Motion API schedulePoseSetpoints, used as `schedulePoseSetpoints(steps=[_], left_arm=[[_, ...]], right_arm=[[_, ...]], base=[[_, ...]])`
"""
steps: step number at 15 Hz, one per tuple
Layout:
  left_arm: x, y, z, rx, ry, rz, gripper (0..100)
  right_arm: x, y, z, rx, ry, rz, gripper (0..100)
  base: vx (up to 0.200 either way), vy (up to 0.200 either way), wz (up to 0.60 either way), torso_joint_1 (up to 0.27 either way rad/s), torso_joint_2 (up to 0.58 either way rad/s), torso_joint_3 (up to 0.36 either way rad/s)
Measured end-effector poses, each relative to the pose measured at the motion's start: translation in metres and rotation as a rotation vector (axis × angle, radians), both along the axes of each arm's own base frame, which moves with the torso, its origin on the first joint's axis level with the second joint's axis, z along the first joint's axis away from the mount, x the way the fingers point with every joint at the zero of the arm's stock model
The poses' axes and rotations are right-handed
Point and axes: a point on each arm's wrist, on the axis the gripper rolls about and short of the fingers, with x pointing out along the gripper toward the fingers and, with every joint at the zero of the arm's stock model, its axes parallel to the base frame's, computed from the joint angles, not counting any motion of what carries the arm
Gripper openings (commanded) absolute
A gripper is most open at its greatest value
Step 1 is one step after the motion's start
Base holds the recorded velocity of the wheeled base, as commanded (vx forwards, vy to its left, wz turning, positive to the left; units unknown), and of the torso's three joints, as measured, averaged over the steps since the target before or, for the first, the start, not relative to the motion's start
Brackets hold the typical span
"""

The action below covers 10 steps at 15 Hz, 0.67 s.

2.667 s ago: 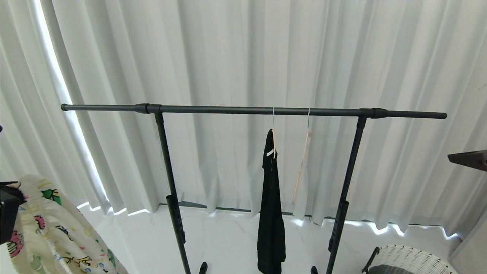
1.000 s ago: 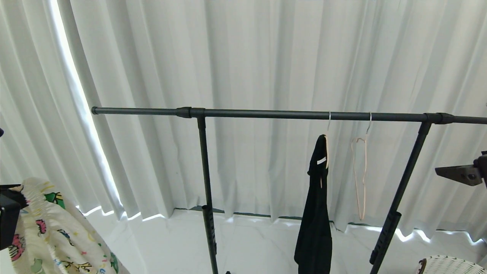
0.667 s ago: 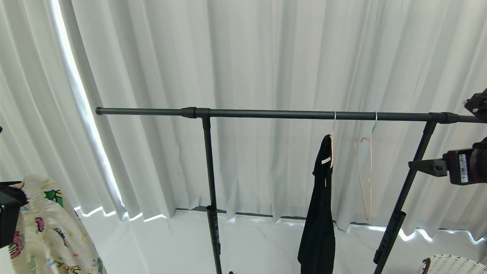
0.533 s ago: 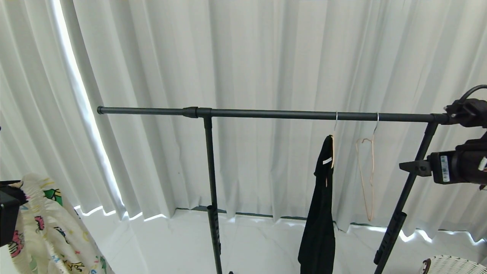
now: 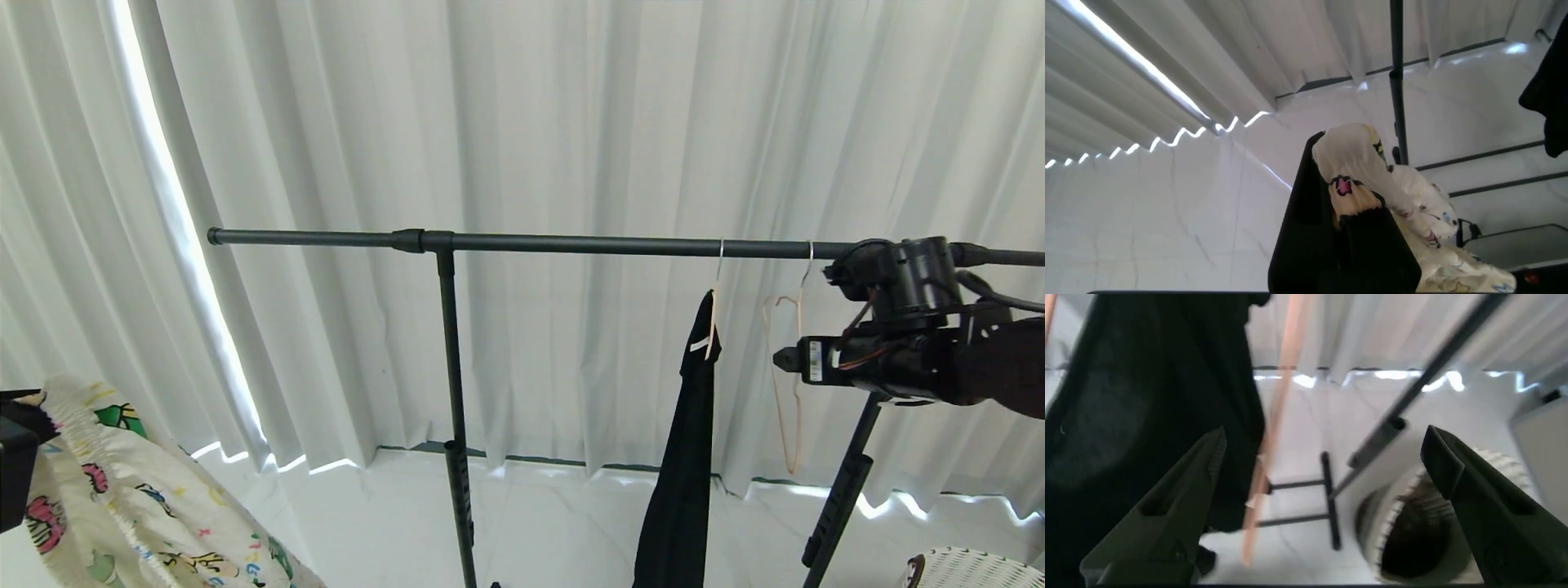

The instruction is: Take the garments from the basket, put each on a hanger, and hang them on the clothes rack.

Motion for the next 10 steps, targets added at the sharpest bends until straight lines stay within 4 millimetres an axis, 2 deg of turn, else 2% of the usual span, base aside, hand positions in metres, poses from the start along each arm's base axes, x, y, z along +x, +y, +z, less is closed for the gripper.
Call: schedulePoseSetpoints(steps=[4,7,10], left_arm=[[-0.004,0.000,-0.004,0.001,0.006,0.000,0],[-0.008,0.000,-0.008,0.001,0.008,0.001,0],[-0.009,0.001,-0.009,0.001,0.008,0.001,0]], right_arm=[[0.024,0.015,-0.028,0.038,0.016,-0.013,100],[0.035,0.015,-0.046,0.025,0.056,-0.026,100],[0.041,0.011,-0.056,0.030,0.079,-0.050,100]], base=[[0.000,0.000,0.00,0.000,0.00,0.000],[0.000,0.000,0.00,0.000,0.00,0.000],[0.000,0.000,0.00,0.000,0.00,0.000]])
